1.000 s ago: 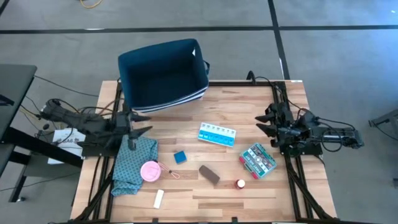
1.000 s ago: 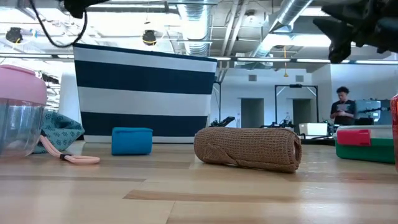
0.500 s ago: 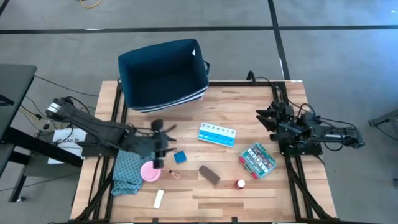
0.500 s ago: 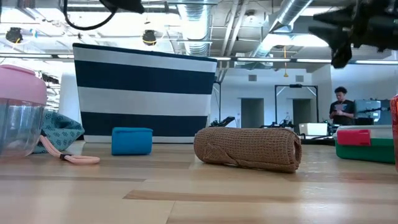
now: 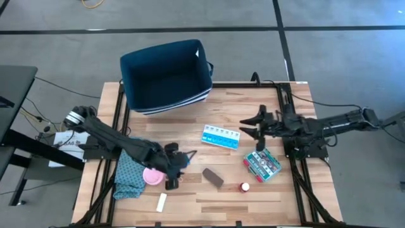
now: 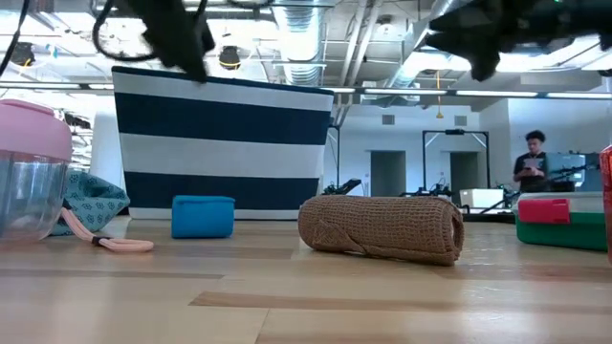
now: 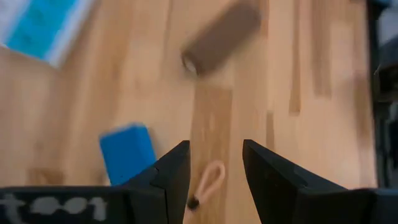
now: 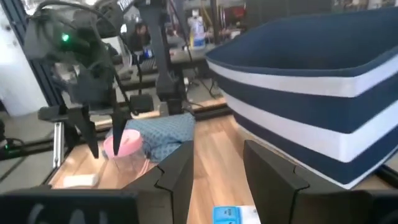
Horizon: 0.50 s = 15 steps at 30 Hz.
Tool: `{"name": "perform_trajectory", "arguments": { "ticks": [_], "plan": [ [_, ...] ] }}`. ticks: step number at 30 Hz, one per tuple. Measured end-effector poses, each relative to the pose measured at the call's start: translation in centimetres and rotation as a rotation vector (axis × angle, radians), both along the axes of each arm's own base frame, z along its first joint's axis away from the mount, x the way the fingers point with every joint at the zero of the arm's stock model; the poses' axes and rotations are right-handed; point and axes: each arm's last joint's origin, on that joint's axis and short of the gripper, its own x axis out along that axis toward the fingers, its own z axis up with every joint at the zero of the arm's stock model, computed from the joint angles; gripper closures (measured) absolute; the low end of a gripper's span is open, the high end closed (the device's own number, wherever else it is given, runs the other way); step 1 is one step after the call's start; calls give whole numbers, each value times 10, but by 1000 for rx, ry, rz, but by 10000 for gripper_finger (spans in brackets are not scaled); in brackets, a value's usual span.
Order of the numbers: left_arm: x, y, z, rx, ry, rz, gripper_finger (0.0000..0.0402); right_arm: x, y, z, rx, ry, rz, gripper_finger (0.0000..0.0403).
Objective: Pick & place medical supplies in basket/bin
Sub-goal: Put the pink pill dispenser into the blue bin
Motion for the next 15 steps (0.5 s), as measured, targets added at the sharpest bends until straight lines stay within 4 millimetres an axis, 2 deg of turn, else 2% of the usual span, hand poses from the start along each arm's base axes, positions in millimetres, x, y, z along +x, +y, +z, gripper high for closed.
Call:
{"name": "perform_trajectory", "arguments": {
  "ticks": [2,8,15],
  "plan": [
    [1,-8,-12,7,56,-24,265,12,2,3,-3,22,6,271],
    [9,-29,-56,26,198,-86,265,38,6,-5,-24,128,9,271],
    [13,-36,-100,107,331,-104,265,59,9,0,-26,145,8,271]
  ]
}}
